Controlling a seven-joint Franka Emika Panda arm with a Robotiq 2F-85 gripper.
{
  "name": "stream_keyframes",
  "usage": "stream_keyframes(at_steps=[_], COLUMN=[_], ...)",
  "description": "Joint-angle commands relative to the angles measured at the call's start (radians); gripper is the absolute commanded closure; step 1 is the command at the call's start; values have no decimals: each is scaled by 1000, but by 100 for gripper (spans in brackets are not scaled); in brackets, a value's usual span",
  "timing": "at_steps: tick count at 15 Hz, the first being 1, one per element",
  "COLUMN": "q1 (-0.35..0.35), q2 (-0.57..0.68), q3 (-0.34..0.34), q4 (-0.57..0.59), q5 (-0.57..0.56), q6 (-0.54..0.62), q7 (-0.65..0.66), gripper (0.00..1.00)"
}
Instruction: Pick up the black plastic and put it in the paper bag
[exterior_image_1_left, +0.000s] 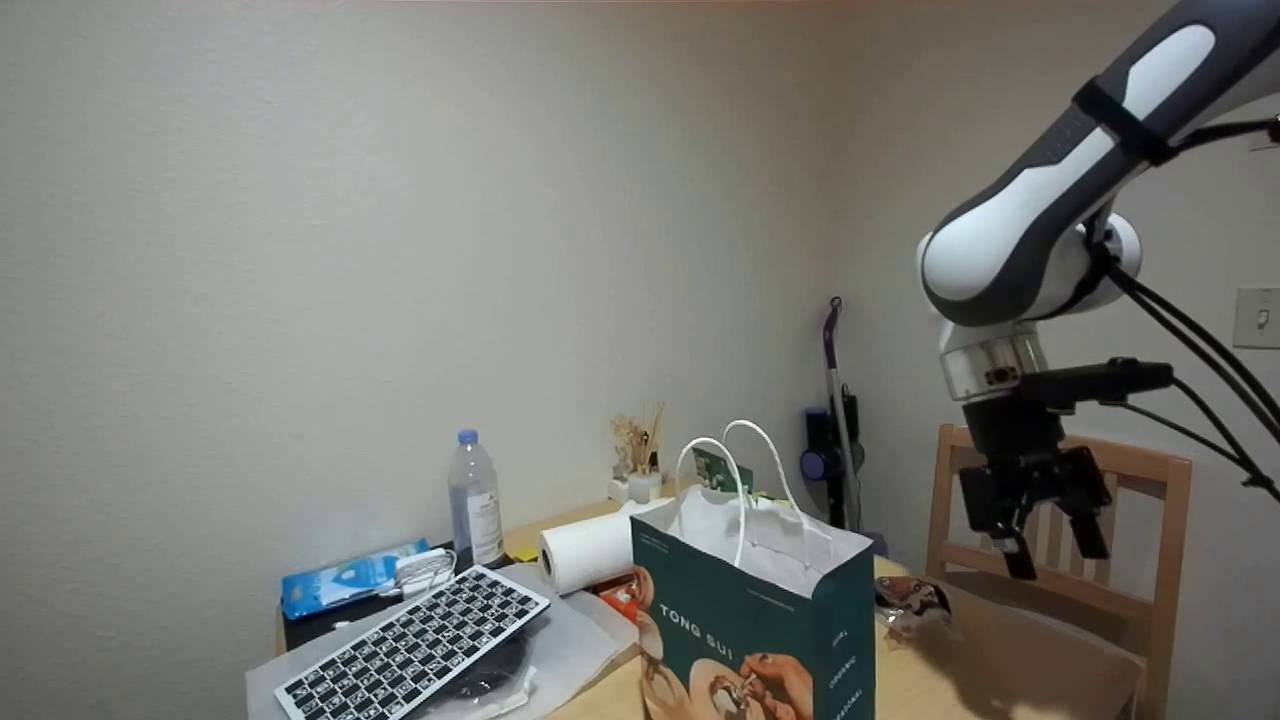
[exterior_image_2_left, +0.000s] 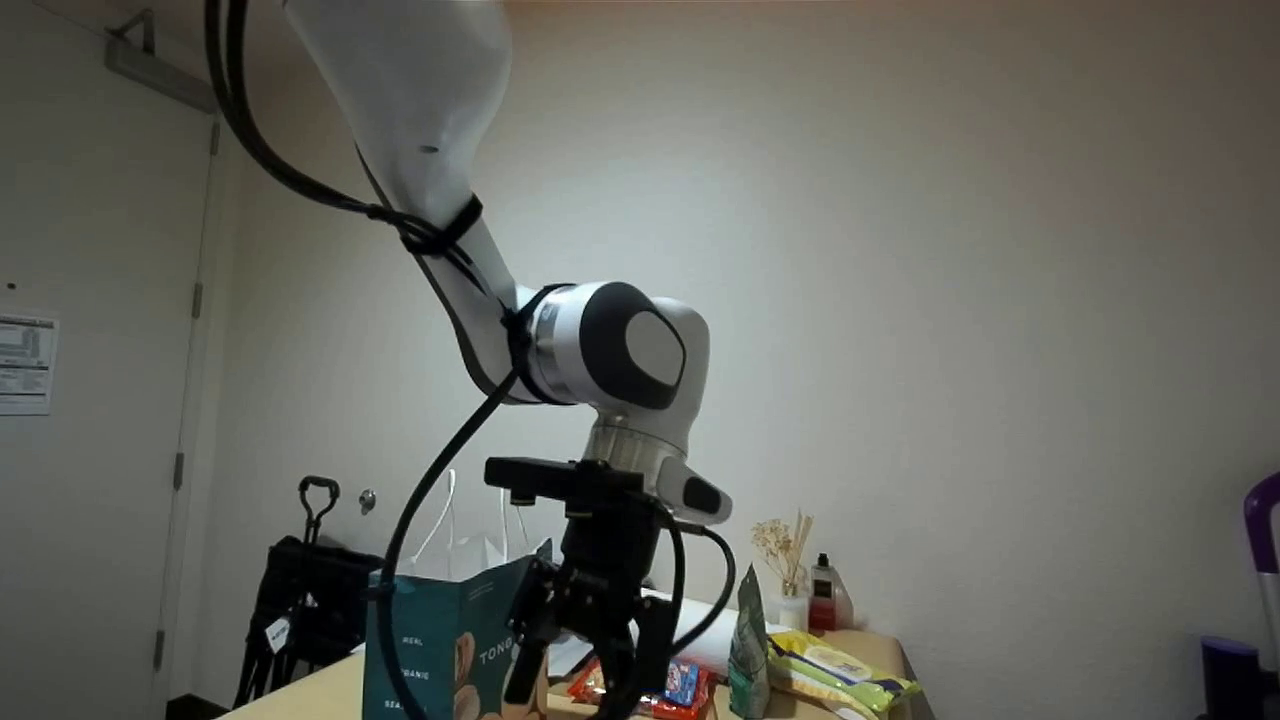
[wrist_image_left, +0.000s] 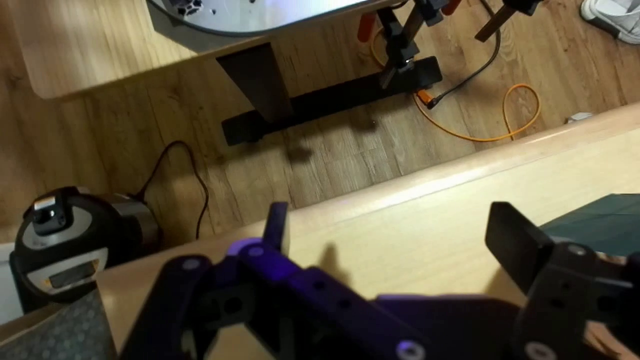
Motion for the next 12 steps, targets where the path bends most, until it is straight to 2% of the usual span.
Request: stream_keyframes(at_steps=[1, 4, 10, 12], q1=[-32, -50, -74, -89], q2=[7, 10, 108, 158], q3=[-5, -23, -41, -49], q4=[-16, -22, 26, 57], q5=[2, 2, 41, 49], q6=[12, 16, 386, 467], q7=[-4, -6, 127, 189], gripper=[0, 0, 0, 0])
